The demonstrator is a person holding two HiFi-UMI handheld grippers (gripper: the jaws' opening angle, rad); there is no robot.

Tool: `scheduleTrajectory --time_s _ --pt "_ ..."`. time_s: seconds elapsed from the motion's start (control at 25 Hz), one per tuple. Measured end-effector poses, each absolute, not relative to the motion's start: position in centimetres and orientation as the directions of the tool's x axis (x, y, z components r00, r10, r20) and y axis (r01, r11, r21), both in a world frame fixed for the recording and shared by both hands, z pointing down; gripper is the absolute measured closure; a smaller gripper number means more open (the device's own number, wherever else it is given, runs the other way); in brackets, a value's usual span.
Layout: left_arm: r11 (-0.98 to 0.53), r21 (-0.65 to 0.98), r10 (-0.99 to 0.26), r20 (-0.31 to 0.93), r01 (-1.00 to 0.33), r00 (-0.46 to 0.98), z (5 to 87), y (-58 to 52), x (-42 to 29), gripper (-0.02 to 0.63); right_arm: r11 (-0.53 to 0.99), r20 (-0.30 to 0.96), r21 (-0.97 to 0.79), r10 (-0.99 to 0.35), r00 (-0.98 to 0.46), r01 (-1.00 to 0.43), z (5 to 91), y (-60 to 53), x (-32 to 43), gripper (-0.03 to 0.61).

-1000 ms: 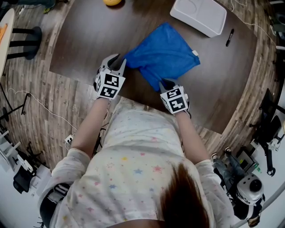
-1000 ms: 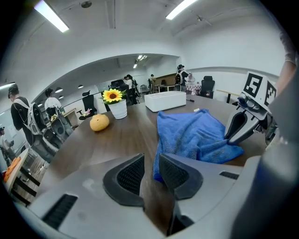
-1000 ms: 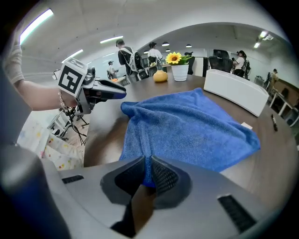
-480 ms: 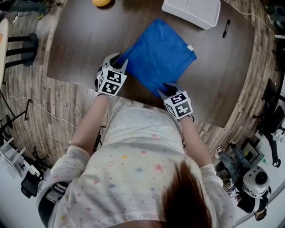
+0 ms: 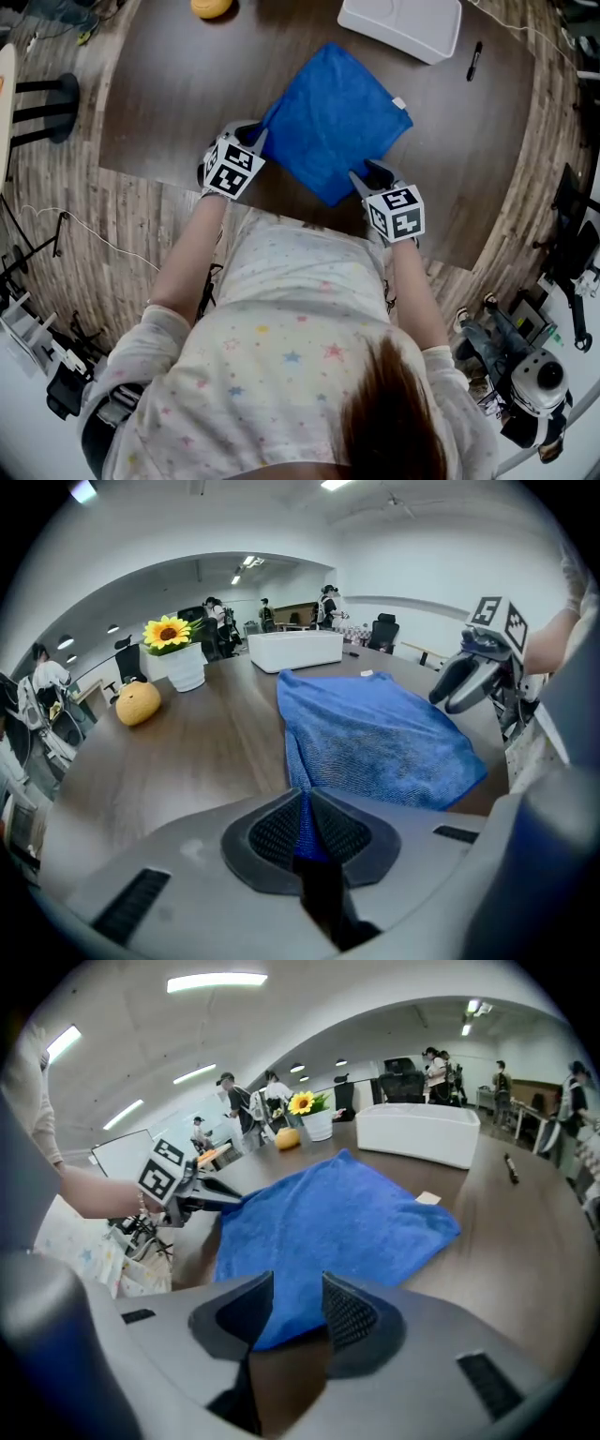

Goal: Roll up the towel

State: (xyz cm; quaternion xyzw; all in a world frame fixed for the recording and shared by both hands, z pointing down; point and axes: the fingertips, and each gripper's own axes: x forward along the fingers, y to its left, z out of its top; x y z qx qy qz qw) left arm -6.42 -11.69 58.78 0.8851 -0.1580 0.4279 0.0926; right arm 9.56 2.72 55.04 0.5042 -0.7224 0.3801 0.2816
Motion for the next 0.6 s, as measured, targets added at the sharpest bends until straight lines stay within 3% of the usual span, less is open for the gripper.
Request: scheduleTrajectory --time_s 0.32,0.48,0.6 --pt "-0.917 0.064 -0.193 0.794 -0.395 0.577 58.5 -12.0 -7.0 0.586 -0.084 0.812 -0.082 -0.583 -0.018 -0.993 56.3 -1.1 23.4 0.393" --pt "-0.912 0.052 -0.216 0.782 -0.408 0.584 58.4 -12.0 -6.9 0.584 -0.153 0.802 -0.103 -0.598 0.009 -0.983 56.6 -3.8 26.1 0.387" --pt "-0.905 0.069 -0.218 0.773 -0.420 0.596 58.2 -12.0 -7.2 0.580 -0.125 0.828 -0.105 -0.560 -0.018 -0.987 57.6 -5.0 25.4 0.387"
